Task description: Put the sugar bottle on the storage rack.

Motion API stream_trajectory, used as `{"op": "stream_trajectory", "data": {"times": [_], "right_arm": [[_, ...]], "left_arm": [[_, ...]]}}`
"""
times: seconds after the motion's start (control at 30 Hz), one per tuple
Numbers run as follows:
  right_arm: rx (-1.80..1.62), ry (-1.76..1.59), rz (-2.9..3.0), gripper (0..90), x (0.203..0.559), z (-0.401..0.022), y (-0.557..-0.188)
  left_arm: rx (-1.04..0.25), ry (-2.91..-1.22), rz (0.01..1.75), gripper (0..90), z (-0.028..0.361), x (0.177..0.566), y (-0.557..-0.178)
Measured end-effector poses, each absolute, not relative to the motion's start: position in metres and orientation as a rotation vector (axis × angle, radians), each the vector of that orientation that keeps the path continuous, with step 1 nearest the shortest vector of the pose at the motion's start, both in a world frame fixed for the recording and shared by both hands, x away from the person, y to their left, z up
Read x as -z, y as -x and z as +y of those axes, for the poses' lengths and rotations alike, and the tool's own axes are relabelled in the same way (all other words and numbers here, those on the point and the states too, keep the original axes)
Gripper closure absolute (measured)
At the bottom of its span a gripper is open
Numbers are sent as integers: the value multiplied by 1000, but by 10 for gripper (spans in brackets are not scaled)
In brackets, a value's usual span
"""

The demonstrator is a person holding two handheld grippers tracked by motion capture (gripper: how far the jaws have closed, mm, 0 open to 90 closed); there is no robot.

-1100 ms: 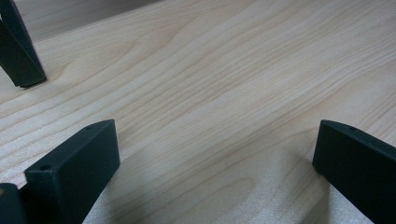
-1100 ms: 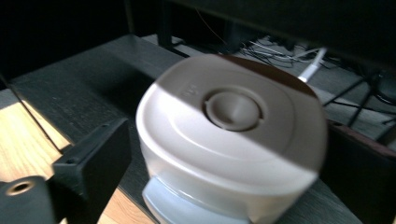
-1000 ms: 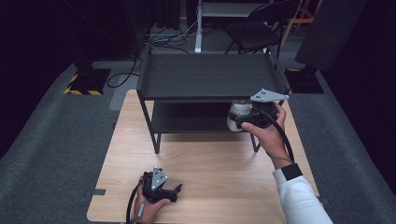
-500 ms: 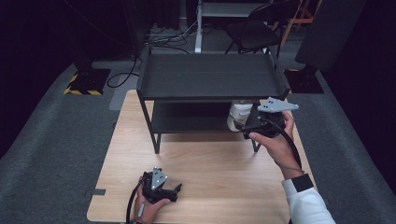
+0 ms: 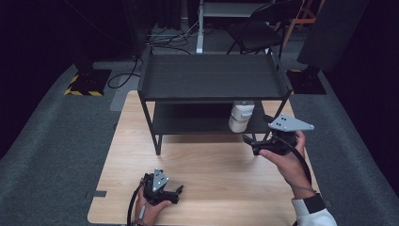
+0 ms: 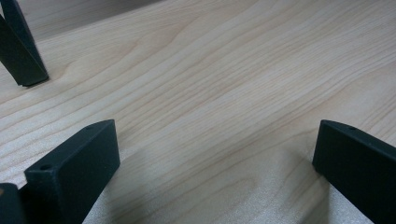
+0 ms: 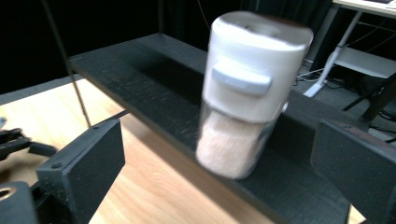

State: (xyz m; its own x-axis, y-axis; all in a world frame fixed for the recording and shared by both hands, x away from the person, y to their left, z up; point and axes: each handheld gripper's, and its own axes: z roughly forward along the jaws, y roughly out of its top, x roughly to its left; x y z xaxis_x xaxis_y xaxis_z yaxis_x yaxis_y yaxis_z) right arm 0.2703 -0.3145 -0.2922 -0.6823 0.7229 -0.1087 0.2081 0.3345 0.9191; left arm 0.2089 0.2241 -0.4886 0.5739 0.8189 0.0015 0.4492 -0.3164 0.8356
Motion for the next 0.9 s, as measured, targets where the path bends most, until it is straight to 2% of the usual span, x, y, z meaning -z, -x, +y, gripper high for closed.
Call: {"op": "stream_trajectory", "data": {"times": [0.9], "right_arm": [[-1321, -816, 2092, 25, 363, -338, -212]], "left_arm": [[-551, -1955, 1021, 3, 224, 489, -208]]}}
